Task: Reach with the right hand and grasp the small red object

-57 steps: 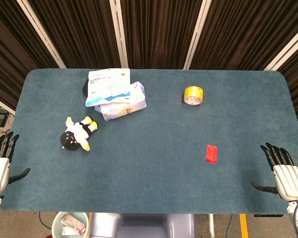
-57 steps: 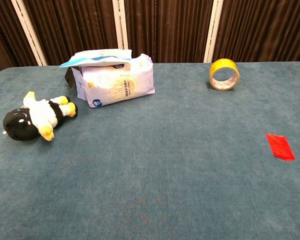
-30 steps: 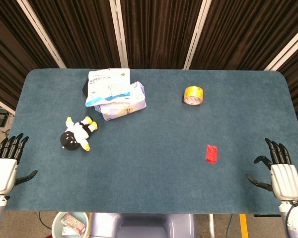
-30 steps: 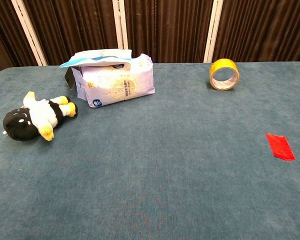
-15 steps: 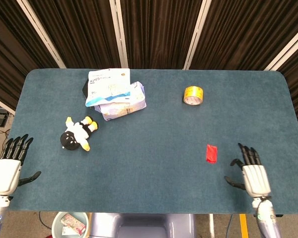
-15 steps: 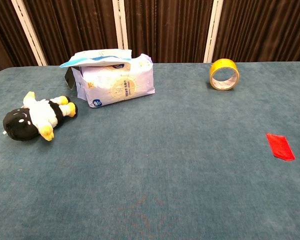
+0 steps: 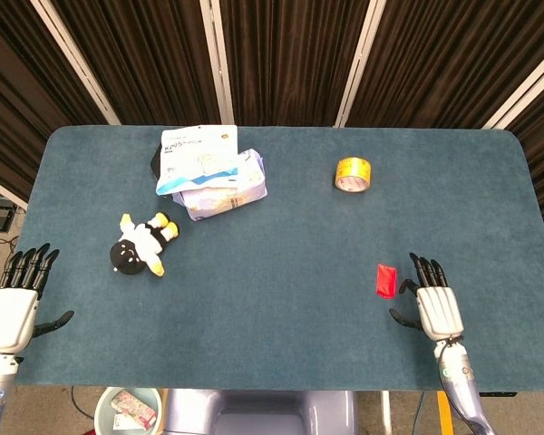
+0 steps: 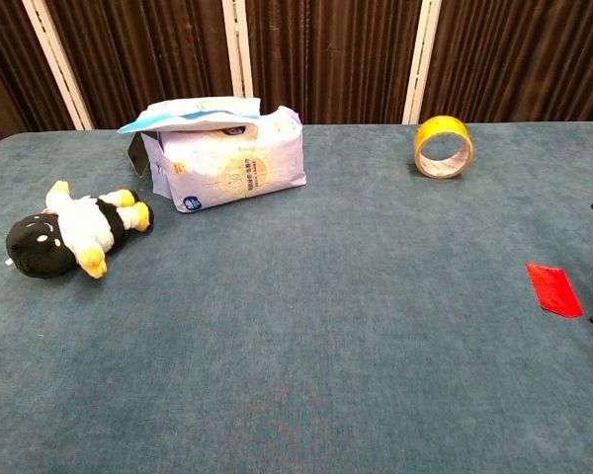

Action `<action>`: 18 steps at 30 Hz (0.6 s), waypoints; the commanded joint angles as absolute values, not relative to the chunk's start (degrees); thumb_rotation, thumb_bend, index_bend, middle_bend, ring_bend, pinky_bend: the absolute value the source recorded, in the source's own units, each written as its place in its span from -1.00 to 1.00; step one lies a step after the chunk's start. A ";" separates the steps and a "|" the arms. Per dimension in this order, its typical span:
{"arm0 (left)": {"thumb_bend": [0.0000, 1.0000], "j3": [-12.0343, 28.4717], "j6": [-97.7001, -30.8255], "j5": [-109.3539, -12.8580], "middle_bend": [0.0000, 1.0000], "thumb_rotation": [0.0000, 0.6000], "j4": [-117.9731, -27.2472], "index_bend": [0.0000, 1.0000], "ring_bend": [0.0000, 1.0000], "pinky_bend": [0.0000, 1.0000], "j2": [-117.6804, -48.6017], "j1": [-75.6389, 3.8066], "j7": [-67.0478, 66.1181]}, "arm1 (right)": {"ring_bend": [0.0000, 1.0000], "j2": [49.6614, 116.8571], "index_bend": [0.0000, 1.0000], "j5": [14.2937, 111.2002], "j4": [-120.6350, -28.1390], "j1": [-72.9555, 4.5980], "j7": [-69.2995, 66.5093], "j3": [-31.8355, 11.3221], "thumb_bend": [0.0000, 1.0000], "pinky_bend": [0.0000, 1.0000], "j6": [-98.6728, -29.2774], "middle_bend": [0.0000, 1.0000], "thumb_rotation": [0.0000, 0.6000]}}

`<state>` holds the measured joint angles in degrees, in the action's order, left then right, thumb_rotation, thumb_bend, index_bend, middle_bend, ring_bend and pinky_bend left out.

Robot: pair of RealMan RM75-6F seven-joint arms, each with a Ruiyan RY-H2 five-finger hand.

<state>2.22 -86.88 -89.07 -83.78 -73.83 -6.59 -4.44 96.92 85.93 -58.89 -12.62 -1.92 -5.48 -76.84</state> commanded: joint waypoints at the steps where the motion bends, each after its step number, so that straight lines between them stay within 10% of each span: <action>1: -0.89 2.33 -86.33 -88.64 -1.00 1.00 -83.57 -1.00 -1.00 -1.00 -73.99 -6.82 -4.66 | -1.00 99.54 0.00 85.26 -55.80 -13.59 -2.64 -6.02 -0.60 -1.00 -75.91 -1.00 1.00; 18: -0.89 3.02 -85.11 -86.92 -1.00 1.00 -82.73 -1.00 -1.00 -1.00 -74.19 -7.34 -4.57 | -1.00 106.97 0.02 83.70 -44.68 -16.16 -3.75 -6.81 -0.59 -1.00 -73.49 -1.00 1.00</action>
<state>3.00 -85.09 -86.94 -82.75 -74.19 -7.35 -4.59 106.69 83.80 -44.99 -16.01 -3.66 -6.71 -73.50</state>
